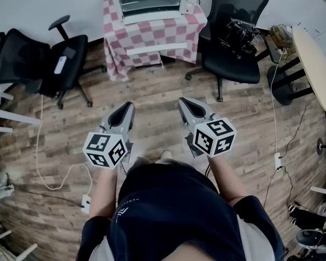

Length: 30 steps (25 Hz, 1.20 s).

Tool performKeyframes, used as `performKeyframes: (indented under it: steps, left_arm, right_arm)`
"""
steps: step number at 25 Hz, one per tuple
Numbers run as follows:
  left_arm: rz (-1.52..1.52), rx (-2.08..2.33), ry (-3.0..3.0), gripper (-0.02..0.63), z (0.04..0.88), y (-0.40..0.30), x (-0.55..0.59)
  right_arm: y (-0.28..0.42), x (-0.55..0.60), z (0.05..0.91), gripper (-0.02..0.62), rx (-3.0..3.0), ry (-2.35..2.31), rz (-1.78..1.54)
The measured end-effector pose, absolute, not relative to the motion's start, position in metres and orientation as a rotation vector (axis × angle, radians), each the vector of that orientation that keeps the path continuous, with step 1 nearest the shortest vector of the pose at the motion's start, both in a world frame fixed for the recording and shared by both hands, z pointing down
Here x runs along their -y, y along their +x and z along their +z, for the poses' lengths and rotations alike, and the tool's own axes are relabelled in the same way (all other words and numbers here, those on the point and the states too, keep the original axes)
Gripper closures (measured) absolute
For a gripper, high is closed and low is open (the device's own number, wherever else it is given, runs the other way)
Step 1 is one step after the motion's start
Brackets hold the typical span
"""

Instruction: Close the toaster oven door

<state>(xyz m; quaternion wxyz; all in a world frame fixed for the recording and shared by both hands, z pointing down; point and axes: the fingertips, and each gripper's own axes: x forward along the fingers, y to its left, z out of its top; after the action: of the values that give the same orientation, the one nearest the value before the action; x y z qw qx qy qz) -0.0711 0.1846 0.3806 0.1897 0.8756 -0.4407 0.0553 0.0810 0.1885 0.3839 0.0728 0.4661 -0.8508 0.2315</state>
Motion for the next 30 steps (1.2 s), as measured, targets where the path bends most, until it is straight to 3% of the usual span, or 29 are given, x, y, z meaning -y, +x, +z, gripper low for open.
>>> performKeyframes:
  steps: [17,30]
  left_arm:
    - [0.201,1.285,2.453,0.457,0.398,-0.065,-0.163]
    - [0.301,1.217,2.447,0.413,0.443,-0.081,-0.045]
  right_arm:
    - [0.079,-0.169,0.407,0.592,2.554,1.302,0.755]
    - [0.068,-0.079,0.438,0.592,2.446,1.350,0.846]
